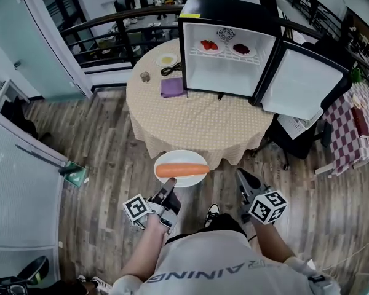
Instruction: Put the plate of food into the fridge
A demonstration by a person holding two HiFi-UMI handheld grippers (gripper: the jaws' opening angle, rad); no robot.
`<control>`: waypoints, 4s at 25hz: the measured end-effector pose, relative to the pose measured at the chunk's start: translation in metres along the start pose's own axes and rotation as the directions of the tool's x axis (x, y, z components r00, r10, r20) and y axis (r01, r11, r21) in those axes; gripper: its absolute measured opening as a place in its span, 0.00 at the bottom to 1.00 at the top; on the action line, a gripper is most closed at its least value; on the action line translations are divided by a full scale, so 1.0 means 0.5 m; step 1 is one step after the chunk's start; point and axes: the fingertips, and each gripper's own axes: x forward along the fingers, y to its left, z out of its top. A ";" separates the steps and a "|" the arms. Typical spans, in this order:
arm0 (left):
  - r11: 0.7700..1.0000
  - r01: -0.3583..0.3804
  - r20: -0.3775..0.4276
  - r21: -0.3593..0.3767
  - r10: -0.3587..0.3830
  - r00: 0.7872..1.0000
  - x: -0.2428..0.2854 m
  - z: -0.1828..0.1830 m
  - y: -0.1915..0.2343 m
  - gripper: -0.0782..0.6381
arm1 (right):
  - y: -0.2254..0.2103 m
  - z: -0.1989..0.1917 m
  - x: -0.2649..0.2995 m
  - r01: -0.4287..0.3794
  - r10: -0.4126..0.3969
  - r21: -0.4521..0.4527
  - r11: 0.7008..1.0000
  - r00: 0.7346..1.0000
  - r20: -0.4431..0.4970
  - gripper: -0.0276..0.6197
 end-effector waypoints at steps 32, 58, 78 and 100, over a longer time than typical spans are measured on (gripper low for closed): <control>0.997 -0.060 -0.123 0.047 0.065 0.990 0.518 0.161 0.010 0.14 | -0.333 0.148 0.208 0.179 -0.181 0.080 0.981 0.983 0.011 0.08; 0.990 -0.137 -0.108 0.040 0.140 0.984 0.765 0.273 0.096 0.14 | -0.338 0.212 0.397 0.167 -0.164 0.063 0.984 0.985 -0.047 0.08; 0.966 -0.258 0.129 -0.020 0.258 0.957 0.992 0.364 0.229 0.15 | -0.395 0.174 0.418 0.103 -0.088 0.085 0.991 0.983 -0.158 0.08; 0.927 -0.299 0.133 0.227 0.274 0.952 1.065 0.390 0.222 0.25 | -0.392 0.141 0.431 0.092 -0.067 0.124 0.988 0.979 -0.191 0.08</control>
